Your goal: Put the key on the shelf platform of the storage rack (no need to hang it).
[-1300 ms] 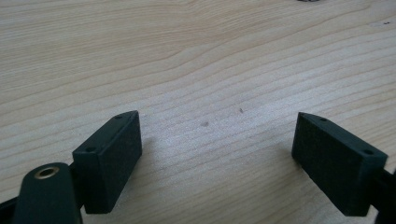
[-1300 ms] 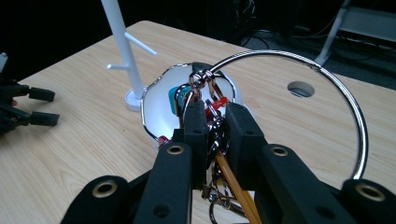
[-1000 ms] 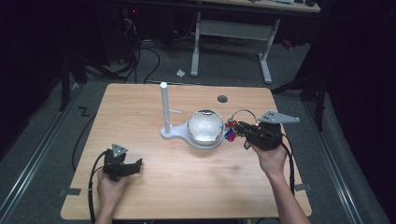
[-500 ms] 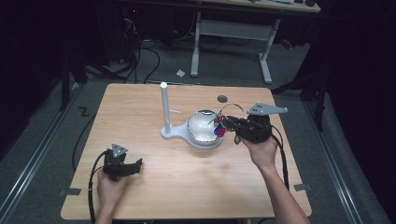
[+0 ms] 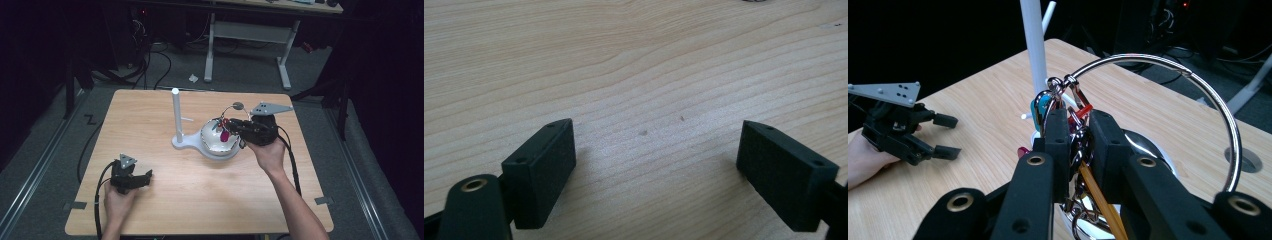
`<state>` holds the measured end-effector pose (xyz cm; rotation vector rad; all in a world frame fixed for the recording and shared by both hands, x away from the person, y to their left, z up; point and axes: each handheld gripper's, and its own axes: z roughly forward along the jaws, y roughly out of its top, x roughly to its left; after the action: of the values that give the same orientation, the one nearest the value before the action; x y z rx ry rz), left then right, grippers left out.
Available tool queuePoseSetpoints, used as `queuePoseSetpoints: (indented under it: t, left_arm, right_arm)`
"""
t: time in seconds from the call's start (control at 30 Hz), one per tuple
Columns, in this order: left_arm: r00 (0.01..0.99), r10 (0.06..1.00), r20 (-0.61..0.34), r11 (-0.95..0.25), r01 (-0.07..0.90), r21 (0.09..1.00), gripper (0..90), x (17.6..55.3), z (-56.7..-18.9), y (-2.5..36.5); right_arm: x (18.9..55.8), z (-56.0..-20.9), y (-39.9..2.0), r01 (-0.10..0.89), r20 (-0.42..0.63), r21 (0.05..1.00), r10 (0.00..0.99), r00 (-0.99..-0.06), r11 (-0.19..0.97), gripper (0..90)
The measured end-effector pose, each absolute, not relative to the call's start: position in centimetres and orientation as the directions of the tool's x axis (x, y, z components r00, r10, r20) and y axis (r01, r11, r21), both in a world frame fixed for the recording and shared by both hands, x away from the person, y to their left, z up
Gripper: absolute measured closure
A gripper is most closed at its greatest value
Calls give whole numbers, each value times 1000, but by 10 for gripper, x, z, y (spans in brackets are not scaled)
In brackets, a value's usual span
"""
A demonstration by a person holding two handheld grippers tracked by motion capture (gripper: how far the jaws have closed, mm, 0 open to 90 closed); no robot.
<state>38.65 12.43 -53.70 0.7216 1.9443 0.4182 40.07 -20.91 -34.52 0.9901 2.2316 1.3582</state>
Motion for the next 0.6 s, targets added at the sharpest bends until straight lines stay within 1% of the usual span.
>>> queuePoseSetpoints:
  t: [0.6]
  left_arm:
    - [-340,645,-684,764,309,566,165,386,-537,124]
  right_arm:
    - [426,-344,-188,388,75,871,700,-710,300,800]
